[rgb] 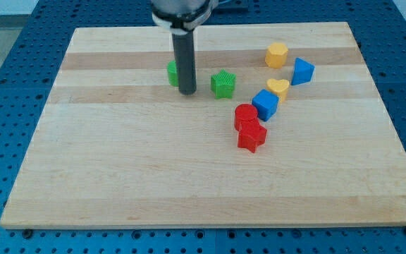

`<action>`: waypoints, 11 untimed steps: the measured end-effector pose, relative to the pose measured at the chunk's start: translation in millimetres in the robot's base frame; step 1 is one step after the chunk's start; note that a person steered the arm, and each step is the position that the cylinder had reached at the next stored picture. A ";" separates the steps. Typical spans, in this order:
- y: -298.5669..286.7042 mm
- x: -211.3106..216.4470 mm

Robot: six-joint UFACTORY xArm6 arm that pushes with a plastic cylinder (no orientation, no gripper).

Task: Move your arm to the parallel right of the red star

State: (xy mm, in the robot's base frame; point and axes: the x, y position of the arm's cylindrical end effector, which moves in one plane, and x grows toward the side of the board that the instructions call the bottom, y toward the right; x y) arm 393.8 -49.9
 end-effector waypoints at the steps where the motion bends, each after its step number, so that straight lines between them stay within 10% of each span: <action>1: -0.7 40.5; 5: 69.6 36.7; 8: 9.9 151.4; 11: 215.9 155.1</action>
